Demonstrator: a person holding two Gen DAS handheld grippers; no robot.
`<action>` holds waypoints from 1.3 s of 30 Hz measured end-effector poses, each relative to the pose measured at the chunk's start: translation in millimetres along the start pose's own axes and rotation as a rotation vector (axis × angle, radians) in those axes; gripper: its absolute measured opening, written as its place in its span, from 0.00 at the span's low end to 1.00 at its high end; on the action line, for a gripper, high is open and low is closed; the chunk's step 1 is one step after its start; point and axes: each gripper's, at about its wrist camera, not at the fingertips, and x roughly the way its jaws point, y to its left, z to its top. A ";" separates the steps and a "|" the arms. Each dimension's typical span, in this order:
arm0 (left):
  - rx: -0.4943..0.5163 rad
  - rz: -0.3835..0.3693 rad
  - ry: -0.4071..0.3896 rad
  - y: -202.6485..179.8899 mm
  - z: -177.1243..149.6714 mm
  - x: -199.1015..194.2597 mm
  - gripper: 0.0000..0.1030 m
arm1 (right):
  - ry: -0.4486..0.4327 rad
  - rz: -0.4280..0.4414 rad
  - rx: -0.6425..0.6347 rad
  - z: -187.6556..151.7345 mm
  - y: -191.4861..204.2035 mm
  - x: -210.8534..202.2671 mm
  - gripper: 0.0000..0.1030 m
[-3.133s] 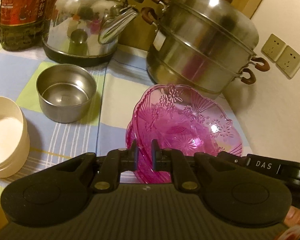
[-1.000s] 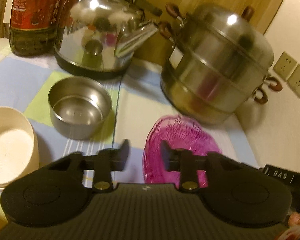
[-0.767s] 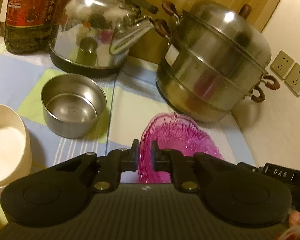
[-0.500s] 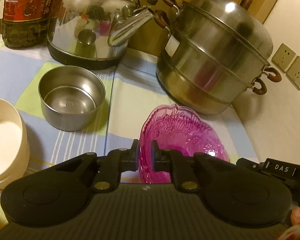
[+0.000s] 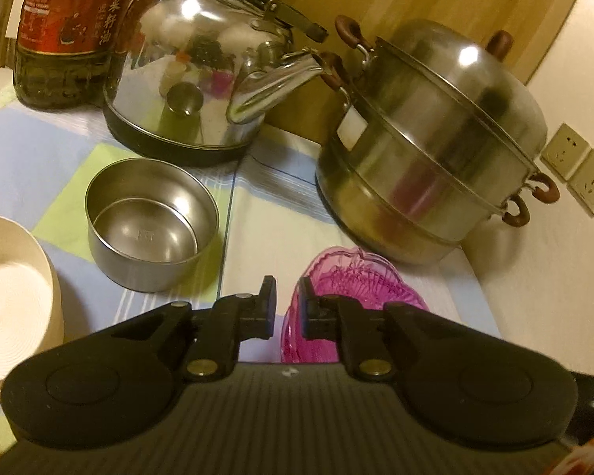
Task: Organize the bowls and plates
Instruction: 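Lower the pink plates beside the steel pot with both tools, then set the pink plates together in a stack and open both tools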
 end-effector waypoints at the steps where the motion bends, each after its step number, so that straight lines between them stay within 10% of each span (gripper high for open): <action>1: 0.007 0.001 0.002 0.1 0.6 1.8 0.10 | 0.000 -0.001 0.001 -0.1 -0.1 0.2 0.30; 39: 0.085 -0.028 0.054 -4.9 -11.5 22.4 0.06 | 0.048 -0.004 -0.011 -2.4 -2.1 7.8 0.18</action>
